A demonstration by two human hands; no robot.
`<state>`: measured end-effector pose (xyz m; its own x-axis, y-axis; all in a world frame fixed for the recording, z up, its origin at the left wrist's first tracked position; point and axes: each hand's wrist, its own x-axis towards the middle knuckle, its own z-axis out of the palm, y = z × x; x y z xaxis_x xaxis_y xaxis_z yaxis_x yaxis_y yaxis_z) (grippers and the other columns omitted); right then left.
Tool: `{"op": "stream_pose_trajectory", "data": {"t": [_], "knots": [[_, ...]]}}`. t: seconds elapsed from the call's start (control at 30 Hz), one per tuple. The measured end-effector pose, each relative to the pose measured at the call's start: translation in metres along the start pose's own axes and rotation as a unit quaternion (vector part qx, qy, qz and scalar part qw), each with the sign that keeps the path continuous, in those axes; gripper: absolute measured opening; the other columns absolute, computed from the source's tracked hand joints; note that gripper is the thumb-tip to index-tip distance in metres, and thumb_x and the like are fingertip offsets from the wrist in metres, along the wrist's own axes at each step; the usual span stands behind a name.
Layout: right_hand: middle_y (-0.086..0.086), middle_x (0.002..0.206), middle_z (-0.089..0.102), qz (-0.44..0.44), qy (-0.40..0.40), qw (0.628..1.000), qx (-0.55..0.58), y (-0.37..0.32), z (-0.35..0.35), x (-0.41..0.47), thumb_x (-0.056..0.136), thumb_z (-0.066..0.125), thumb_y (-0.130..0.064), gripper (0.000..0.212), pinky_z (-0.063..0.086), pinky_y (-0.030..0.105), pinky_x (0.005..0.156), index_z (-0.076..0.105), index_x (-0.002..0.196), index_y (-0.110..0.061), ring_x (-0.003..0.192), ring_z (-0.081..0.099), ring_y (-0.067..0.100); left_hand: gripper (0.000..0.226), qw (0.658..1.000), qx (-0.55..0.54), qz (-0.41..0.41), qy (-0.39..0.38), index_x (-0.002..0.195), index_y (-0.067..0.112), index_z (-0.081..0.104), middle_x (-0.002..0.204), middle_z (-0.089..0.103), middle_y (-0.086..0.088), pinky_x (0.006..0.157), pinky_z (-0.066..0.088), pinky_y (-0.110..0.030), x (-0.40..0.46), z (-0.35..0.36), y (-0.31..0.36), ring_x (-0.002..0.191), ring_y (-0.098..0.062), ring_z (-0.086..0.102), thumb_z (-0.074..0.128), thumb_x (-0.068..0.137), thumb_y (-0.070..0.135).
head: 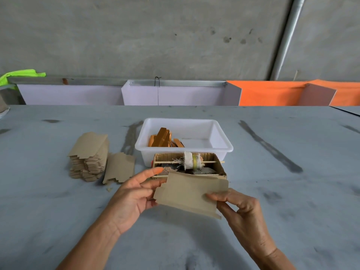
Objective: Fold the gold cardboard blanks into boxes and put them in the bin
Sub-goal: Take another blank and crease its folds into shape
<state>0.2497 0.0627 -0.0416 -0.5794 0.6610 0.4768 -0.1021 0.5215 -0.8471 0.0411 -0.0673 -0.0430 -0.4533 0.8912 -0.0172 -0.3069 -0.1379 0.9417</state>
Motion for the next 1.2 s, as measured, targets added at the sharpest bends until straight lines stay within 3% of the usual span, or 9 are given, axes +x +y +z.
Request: {"op": "stream_pose_trajectory", "data": {"t": [0.17,0.3,0.43,0.53,0.67,1.2], "knots": [[-0.007,0.086,0.075,0.032,-0.005,0.999,0.002,0.004,-0.002,-0.003,0.079,0.065,0.011,0.039,0.055,0.026,0.081,0.079,0.081,-0.025,0.088,0.069,0.011,0.057,1.000,0.001,0.014,-0.011,0.103,0.012,0.072,0.110,0.069,-0.016,0.059,0.056,-0.028,-0.004,0.000,-0.002,0.086,-0.021,0.070,0.033,0.082,-0.023],[0.007,0.080,0.074,0.146,-0.009,0.978,0.149,-0.002,0.001,0.003,0.077,0.066,0.006,0.029,0.053,0.020,0.069,0.079,0.078,-0.020,0.076,0.069,0.016,0.053,0.998,0.059,0.026,-0.012,0.102,0.015,0.073,0.110,0.070,-0.010,0.060,0.054,-0.025,-0.005,0.001,-0.002,0.088,-0.024,0.068,0.047,0.079,-0.024],[0.012,0.075,0.073,0.224,-0.024,0.963,0.149,-0.009,0.004,0.009,0.083,0.064,0.000,0.017,0.048,0.016,0.056,0.075,0.074,-0.010,0.067,0.068,0.015,0.036,0.993,0.117,0.013,-0.003,0.103,0.011,0.070,0.099,0.072,-0.014,0.061,0.053,-0.024,-0.005,0.011,-0.002,0.082,-0.023,0.069,0.079,0.068,0.010],[0.009,0.074,0.073,0.282,-0.006,0.946,0.158,-0.013,0.006,0.013,0.085,0.064,-0.004,0.012,0.046,0.021,0.058,0.070,0.075,-0.009,0.064,0.067,0.012,0.031,0.989,0.123,-0.003,0.079,0.090,0.008,0.072,0.088,0.073,-0.014,0.055,0.050,-0.022,-0.002,0.021,-0.003,0.072,-0.018,0.068,0.071,0.066,0.027],[0.008,0.071,0.073,0.324,0.023,0.931,0.166,-0.018,0.010,0.019,0.089,0.062,-0.011,0.006,0.045,0.025,0.058,0.067,0.089,-0.010,0.060,0.067,0.013,0.022,0.979,0.138,-0.027,0.146,0.089,0.006,0.070,0.080,0.074,-0.011,0.052,0.048,-0.021,-0.001,0.030,-0.003,0.063,-0.014,0.067,0.071,0.076,0.024],[0.008,0.070,0.073,0.383,0.032,0.909,0.161,-0.020,0.015,0.029,0.090,0.061,-0.016,0.015,0.049,0.023,0.052,0.067,0.087,-0.004,0.053,0.065,0.013,0.012,0.967,0.141,-0.060,0.206,0.082,0.008,0.069,0.066,0.072,-0.007,0.046,0.046,-0.019,-0.001,0.046,0.006,0.051,-0.010,0.063,0.070,0.083,0.021]]}}
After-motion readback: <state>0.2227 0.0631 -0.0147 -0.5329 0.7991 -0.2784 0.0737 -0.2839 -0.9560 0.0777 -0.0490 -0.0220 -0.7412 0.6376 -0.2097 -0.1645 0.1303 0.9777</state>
